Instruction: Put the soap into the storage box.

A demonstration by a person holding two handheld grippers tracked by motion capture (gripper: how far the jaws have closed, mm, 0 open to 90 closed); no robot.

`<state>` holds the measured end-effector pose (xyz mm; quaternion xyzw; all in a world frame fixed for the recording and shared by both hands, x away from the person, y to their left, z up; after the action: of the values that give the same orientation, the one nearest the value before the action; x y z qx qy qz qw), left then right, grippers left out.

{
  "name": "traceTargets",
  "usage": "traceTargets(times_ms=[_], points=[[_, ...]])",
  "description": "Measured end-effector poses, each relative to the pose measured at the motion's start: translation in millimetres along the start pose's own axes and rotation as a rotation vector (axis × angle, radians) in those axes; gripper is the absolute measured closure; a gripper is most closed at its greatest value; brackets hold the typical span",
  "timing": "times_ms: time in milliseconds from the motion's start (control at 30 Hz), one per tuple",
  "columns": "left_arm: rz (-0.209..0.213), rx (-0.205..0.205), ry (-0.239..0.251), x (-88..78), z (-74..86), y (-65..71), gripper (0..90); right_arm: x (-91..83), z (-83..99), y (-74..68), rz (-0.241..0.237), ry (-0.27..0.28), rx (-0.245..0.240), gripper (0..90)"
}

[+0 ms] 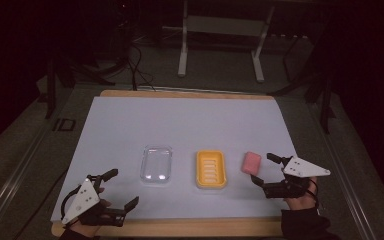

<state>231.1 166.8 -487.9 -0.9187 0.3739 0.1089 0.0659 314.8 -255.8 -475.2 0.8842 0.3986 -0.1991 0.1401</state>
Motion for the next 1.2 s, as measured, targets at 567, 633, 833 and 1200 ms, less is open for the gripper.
traceTargets(times_ms=[567,633,833,1200], points=[[0.010,0.027,-0.041,5.0,6.1,5.3,0.9,8.5,4.4,-0.1,0.067,-0.057,-0.025,10.4],[0.003,0.029,-0.038,4.7,5.7,5.3,1.0,10.6,5.9,2.1,0.090,-0.079,-0.024,10.4],[0.007,0.031,-0.040,4.9,6.3,6.1,0.9,11.9,9.3,10.5,0.090,-0.101,-0.008,10.4],[-0.010,0.034,-0.033,2.3,5.3,5.4,0.9,9.1,22.1,37.7,0.184,-0.201,0.138,10.4]])
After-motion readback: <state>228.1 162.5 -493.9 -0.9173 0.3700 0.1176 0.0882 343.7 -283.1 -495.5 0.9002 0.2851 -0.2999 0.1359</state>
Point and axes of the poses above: each handheld gripper's, and its own axes: x roughly forward along the jaws, z roughly out of its underside, y roughly to its right, the point moved 7 cm from there along x, roughly forward along the jaws, and after that the axes turned 4 degrees about -y, right-handed, at the moved point
